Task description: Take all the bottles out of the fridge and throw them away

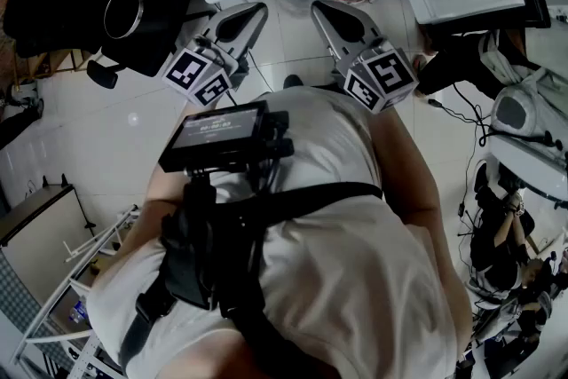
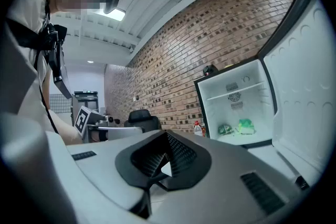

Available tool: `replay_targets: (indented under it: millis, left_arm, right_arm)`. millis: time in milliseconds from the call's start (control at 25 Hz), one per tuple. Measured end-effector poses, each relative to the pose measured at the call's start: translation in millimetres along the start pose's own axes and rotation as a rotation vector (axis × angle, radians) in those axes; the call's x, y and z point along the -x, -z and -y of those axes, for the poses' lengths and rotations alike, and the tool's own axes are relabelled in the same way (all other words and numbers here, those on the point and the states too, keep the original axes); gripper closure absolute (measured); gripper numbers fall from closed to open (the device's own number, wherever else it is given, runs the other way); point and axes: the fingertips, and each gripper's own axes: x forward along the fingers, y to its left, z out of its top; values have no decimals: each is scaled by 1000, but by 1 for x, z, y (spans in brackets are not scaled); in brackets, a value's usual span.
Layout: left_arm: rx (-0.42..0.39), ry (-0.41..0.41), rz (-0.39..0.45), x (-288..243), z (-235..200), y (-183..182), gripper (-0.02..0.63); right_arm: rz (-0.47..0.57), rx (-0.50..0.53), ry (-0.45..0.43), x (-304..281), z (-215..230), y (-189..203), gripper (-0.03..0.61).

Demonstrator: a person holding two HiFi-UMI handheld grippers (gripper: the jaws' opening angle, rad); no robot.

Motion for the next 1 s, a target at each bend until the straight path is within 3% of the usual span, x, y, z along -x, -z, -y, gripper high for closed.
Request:
replay_targets:
  millis: [480, 1000]
  left_arm:
    - [1, -33, -46, 2, -14, -1, 601]
    - [46, -20, -95, -28, -37, 8, 601]
  right_arm:
    - [-6, 42, -17, -12, -8, -12, 574]
    - [-3, -37, 13, -26, 29, -9, 574]
